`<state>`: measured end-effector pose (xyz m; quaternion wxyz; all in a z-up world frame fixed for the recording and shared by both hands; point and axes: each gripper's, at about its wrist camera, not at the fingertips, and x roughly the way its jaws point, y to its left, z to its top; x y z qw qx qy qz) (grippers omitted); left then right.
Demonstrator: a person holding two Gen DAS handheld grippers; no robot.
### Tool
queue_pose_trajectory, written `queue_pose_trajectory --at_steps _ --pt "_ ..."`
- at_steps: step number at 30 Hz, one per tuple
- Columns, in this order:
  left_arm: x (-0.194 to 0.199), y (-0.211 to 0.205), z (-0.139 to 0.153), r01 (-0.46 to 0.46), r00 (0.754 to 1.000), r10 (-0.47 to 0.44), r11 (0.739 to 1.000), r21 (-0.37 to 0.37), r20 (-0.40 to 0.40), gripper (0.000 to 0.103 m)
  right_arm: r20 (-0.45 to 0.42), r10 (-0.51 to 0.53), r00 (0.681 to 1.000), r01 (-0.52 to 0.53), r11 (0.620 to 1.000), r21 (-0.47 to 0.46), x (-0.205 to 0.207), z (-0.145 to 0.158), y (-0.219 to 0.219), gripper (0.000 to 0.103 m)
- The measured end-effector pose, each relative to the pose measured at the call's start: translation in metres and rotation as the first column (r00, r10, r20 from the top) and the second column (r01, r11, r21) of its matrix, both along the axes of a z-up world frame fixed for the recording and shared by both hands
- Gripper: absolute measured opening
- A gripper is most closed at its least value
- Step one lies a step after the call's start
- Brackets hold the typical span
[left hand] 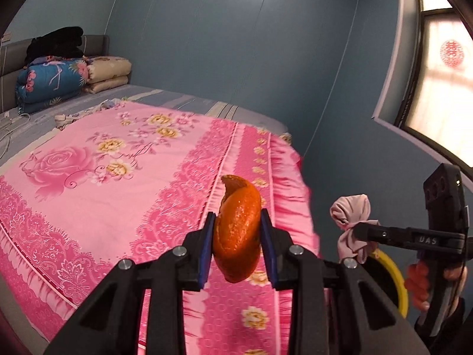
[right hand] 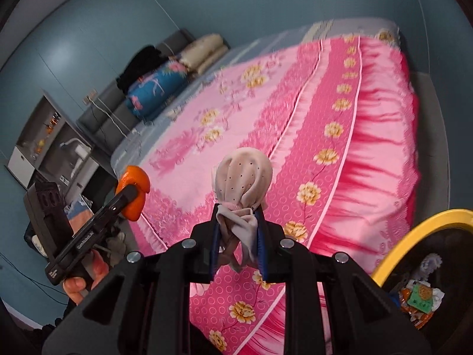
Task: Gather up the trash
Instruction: 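Lift the orange and beige cloth and carry both over the bin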
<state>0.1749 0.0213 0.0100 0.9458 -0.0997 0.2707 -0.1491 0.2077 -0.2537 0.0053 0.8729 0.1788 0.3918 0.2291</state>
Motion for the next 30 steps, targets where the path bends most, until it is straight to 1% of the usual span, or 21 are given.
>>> queue_pose_trajectory --at_steps 4,7,12,19,22,30 --pt "-0.022 -0.033 0.018 0.063 0.997 -0.064 0.998 0.010 0.043 0.028 0.068 -0.034 0.997 0.033 0.999 0.016 -0.023 0.013 -0.024 0.020" --pt "-0.036 -0.057 0.029 0.112 0.991 -0.113 0.993 0.020 0.072 0.028 0.109 -0.078 0.991 0.073 0.996 0.041 -0.042 0.024 -0.051 0.020" --pt "-0.052 -0.094 0.044 0.189 0.976 -0.192 0.981 0.042 0.104 0.028 0.144 -0.141 0.979 0.135 0.989 0.052 -0.063 0.033 -0.086 0.020" --pt "-0.060 -0.139 0.050 0.264 0.956 -0.271 0.962 0.075 0.111 0.028 0.141 -0.235 0.962 0.224 0.971 0.086 -0.088 0.030 -0.137 0.021" --pt "-0.060 -0.154 0.050 0.291 0.949 -0.298 0.953 0.084 0.106 0.028 0.136 -0.285 0.949 0.275 0.957 0.092 -0.102 0.027 -0.160 0.021" --pt "-0.066 -0.193 0.048 0.350 0.926 -0.361 0.930 0.113 0.109 0.028 0.139 -0.363 0.921 0.354 0.931 0.085 -0.128 0.021 -0.190 0.021"
